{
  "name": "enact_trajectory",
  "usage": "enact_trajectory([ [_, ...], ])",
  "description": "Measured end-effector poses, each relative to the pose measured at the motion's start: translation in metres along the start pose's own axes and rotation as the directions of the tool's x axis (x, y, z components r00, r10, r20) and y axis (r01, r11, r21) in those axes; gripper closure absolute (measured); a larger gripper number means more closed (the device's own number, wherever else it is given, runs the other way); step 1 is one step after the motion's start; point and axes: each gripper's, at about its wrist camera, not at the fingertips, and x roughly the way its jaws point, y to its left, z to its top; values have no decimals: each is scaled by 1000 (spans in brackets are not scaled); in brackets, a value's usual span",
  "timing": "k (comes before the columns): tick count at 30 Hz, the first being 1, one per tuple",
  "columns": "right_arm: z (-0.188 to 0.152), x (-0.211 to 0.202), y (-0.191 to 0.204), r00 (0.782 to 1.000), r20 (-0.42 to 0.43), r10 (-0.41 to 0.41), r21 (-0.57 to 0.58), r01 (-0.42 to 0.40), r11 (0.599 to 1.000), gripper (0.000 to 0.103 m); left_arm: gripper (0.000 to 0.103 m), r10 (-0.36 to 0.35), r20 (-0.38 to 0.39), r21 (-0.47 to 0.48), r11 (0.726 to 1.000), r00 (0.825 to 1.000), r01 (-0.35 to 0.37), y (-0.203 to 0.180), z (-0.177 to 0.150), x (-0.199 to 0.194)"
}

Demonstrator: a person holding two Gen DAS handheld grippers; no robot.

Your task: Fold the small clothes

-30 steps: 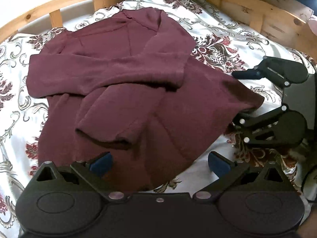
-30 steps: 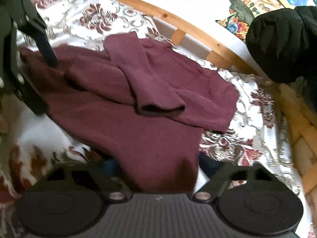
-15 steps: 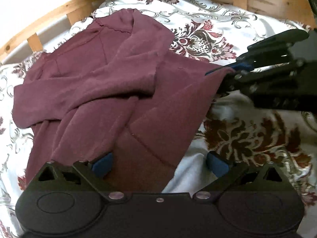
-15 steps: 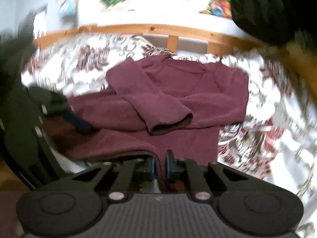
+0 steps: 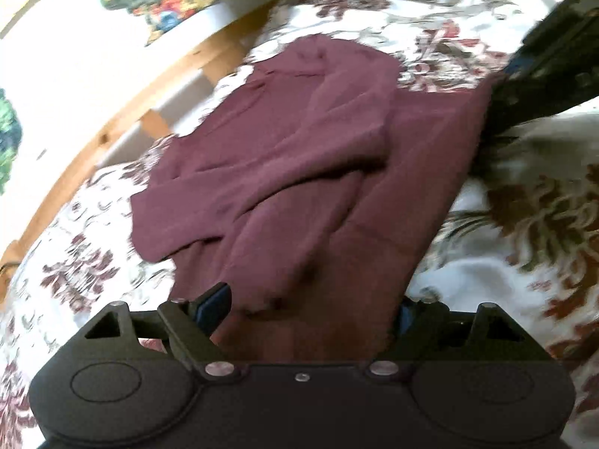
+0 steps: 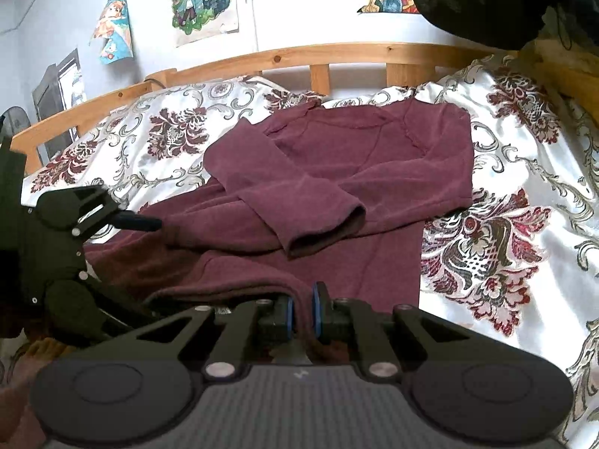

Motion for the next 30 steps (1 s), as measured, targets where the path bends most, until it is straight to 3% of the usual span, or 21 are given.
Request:
enact_trajectory([
  [6, 1, -5, 4, 1000, 27, -15, -20, 16, 1000, 91, 22, 86, -37, -45, 995, 996, -88, 28, -11, 3],
  [11, 1, -7, 7, 999, 41, -22, -39, 24, 999, 91, 22, 147, -3, -7, 989, 989, -147, 33, -23, -5],
  [18, 2, -15, 6, 991, 113, -76, -49, 82, 995, 91, 27, 155, -58, -17, 988, 986, -156, 32, -37, -3],
  [21, 3, -18, 5, 986, 131, -98, -51, 106, 993, 91, 43, 166, -83, -58, 983, 983, -171, 39, -39, -2],
  [23, 2, -16, 5, 987, 116, -110, -61, 117, 991, 91, 62, 171, -107, -71, 981, 979, -180, 43, -41, 2],
  [24, 0, -14, 6, 987, 104, -123, -73, 131, 989, 90, 65, 164, -112, -88, 981, 980, -174, 46, -43, 3],
  [26, -5, -8, 9, 986, 73, -153, -129, 161, 978, 80, 80, 148, -112, -129, 978, 983, -162, 52, -45, 2],
  [28, -13, -1, 17, 977, 56, -205, -229, 212, 950, 69, 86, 143, -103, -143, 977, 984, -157, 55, -46, 2],
  [30, -21, 5, 26, 967, 36, -253, -326, 250, 912, 68, 90, 145, -89, -144, 977, 985, -156, 56, -46, -1],
])
